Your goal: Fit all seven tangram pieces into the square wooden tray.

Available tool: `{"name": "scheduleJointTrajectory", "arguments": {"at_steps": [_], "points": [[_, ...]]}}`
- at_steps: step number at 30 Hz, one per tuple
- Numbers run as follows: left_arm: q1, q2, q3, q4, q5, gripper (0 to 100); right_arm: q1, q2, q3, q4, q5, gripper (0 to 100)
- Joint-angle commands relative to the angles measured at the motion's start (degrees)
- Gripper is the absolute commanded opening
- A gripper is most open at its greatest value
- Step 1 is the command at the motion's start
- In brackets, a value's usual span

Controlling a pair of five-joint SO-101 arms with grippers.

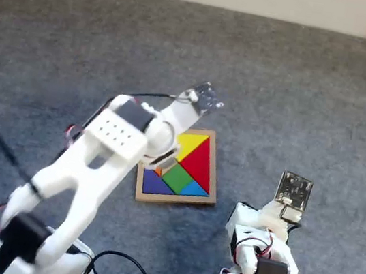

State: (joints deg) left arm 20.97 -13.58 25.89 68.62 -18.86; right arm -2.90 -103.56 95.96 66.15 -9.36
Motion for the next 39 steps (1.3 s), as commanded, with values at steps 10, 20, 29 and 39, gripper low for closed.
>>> {"name": "scheduleJointTrajectory", "arguments": {"at_steps": [10,20,29,39], "points": [[-0.4,-27.9,23.9,-11.4,0.5,1,0.8,-0.5,8.3,-1.5,-0.6,1.5],[-4.0,-42.3,39.0,-18.5,8.6,1,0.8,-0.1,8.3,-1.0,-0.5,1.5],[-12.7,-62.0,58.5,-22.7,16.2,1,0.8,0.0,8.3,-0.9,-0.4,1.5],[-14.5,-87.3,71.5,-17.8,16.1,1,0.8,0.0,8.3,-0.9,-0.4,1.5]]}}
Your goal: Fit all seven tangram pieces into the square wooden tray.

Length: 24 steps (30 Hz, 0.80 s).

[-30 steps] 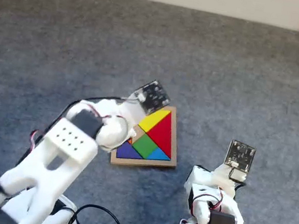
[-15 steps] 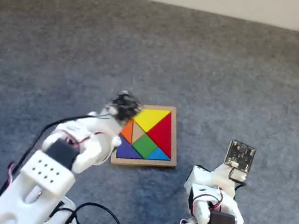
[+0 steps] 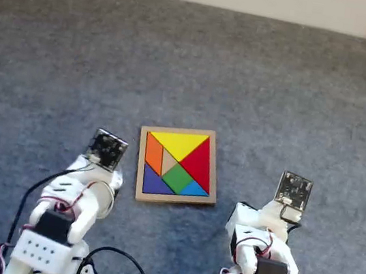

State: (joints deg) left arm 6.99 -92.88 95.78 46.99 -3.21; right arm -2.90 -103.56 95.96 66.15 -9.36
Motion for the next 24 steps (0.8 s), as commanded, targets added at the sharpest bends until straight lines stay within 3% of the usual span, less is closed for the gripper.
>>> {"name": "scheduleJointTrajectory", "arguments": {"at_steps": [1,5,14,20,24], "points": [[-0.6,-9.5,1.5,5.7,0.4,1,0.8,0.0,8.3,-0.9,-0.4,1.5],[-0.6,-12.0,1.5,10.5,0.4,1,0.8,0.0,8.3,-0.9,-0.4,1.5],[-0.5,-11.5,1.5,12.2,0.6,1,0.8,0.0,8.3,-0.9,-0.4,1.5],[-0.3,-11.5,1.5,29.5,0.5,1,0.8,0.0,8.3,-0.9,-0.4,1.5],[-0.4,-11.6,1.5,30.2,0.6,1,0.8,0.0,8.3,-0.9,-0.4,1.5]]}}
